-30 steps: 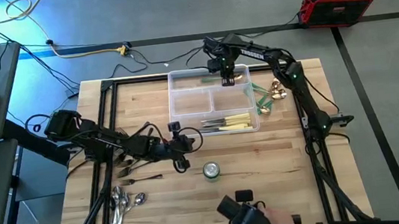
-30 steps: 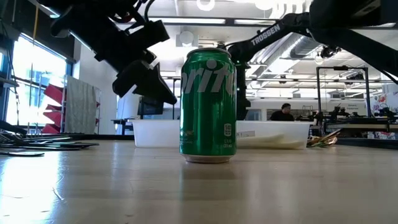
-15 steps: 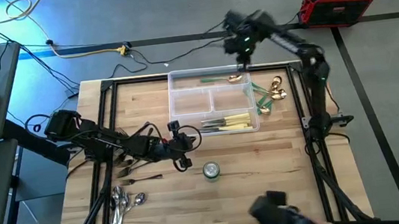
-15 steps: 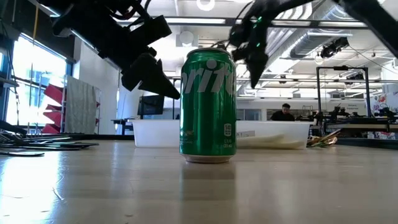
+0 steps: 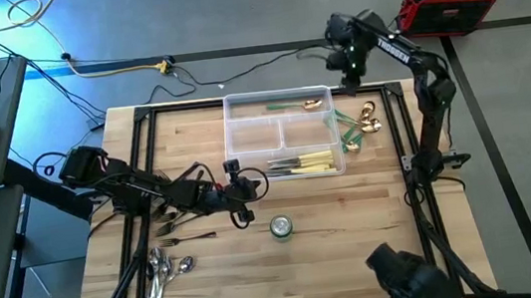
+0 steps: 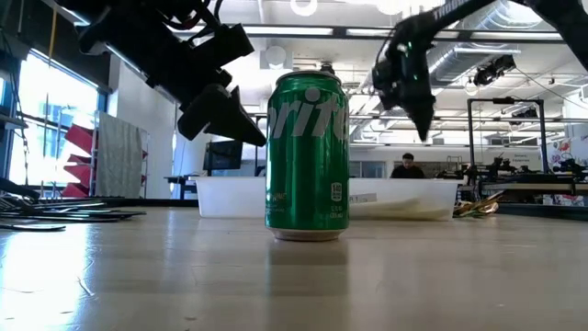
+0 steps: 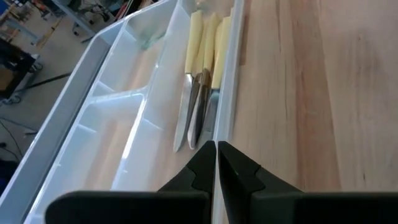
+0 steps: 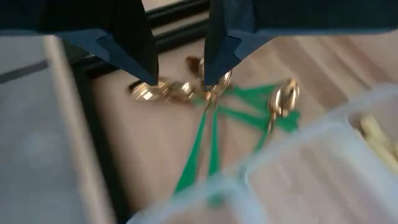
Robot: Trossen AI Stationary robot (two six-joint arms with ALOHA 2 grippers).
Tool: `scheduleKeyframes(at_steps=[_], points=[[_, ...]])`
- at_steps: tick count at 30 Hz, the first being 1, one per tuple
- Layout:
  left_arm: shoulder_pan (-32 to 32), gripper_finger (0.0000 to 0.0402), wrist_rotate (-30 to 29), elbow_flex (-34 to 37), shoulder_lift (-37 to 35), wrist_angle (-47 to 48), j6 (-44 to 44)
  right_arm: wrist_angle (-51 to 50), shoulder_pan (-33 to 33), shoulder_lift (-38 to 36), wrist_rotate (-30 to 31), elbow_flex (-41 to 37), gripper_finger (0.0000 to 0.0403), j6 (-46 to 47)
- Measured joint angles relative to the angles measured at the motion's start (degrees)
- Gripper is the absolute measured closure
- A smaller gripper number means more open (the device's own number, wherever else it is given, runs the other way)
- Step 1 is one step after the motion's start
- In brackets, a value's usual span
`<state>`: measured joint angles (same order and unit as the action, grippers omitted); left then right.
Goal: Sort silverware
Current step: Put the green spoon into the silverware tray
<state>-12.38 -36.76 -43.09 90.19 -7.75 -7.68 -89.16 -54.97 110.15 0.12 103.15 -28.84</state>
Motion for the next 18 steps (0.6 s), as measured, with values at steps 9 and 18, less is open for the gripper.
scheduleKeyframes(at_steps=[9, 18], points=[[0.0, 0.0402, 0.0, 0.0, 0.0, -0.2, -0.1, 10.3, -0.3, 0.0, 0.9, -22.0, 0.0261, -0.1], [0.4, 0.0402, 0.1, 0.0, 0.0, -1.2, -0.5, 23.2, 0.7, 0.0, 9.3, -35.7, 0.0261, 0.6]])
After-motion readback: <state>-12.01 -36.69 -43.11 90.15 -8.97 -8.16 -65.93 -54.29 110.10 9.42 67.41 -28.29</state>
